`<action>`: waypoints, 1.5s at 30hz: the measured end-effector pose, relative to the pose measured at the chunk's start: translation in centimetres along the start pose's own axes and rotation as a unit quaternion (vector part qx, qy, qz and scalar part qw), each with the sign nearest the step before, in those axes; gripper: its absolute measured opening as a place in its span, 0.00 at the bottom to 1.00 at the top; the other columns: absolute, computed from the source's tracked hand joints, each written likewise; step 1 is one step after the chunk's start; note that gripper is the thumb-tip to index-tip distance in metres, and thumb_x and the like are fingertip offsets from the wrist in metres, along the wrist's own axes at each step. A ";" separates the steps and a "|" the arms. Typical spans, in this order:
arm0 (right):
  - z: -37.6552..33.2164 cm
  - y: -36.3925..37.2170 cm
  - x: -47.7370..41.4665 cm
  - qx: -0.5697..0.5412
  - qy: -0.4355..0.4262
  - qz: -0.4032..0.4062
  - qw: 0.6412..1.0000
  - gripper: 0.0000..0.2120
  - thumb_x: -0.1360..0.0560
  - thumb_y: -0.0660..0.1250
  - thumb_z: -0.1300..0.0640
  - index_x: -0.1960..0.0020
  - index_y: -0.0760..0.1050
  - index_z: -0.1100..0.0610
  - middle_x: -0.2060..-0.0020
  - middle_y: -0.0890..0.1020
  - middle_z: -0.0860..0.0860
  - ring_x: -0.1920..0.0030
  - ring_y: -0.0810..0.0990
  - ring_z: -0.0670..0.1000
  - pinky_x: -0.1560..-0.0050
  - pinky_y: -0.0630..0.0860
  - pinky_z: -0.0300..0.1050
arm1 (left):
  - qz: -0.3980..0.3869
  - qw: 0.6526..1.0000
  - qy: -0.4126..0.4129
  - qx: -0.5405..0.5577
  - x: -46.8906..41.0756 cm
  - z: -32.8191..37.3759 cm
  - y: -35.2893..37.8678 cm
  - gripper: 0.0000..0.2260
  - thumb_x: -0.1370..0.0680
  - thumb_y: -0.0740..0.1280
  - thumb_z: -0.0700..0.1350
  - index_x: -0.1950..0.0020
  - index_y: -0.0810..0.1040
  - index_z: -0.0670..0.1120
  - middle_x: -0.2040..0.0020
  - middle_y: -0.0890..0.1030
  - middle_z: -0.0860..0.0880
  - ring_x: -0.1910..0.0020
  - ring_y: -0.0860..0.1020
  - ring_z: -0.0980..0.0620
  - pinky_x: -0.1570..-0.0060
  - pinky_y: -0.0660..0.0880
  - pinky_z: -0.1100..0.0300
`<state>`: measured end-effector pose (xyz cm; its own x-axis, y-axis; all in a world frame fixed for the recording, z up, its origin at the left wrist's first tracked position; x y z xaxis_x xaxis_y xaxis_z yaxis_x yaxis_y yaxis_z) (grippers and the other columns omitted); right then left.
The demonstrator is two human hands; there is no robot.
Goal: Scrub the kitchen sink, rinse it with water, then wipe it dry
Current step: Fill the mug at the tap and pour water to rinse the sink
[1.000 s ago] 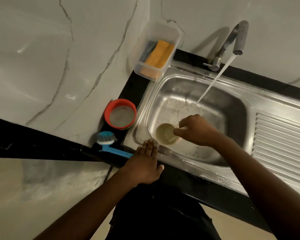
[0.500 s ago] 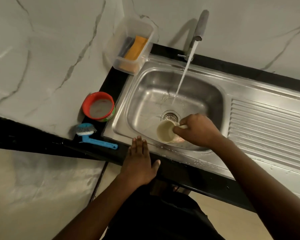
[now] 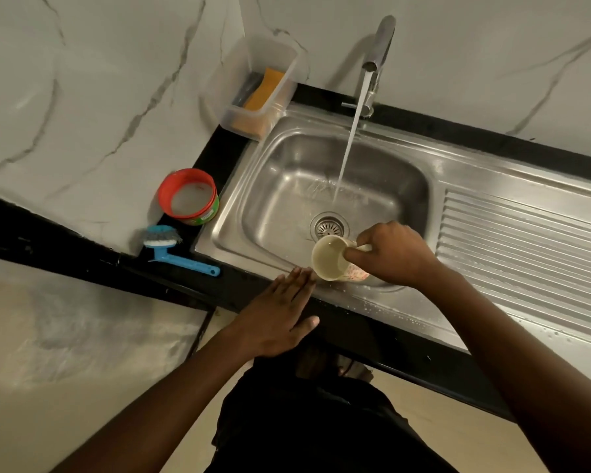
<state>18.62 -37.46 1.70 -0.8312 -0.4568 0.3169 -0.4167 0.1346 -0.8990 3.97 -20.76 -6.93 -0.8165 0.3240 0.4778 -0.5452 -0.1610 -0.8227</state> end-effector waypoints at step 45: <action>4.8 -2.3 2.9 0.069 -0.053 0.031 0.996 0.24 0.24 0.61 0.32 0.46 0.86 0.48 0.56 0.87 0.49 0.58 0.82 0.54 0.58 0.75 0.46 | 0.026 0.991 -0.131 -0.016 -1.9 3.8 0.7 0.38 0.15 0.47 0.65 0.15 0.42 0.42 0.14 0.44 0.40 0.15 0.41 0.43 0.17 0.48 0.44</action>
<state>18.92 -43.28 3.28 -0.8068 -0.5429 0.2331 -0.3054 0.0455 -0.9511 4.41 -25.08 -7.28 -0.8669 0.0624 0.4946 -0.4983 -0.1399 -0.8557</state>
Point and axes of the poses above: each hand's wrist, its own x-axis away from the middle knuckle, its own y-axis out of the palm, z = x × y, the point moved 6 cm from there along -x, towards the middle knuckle
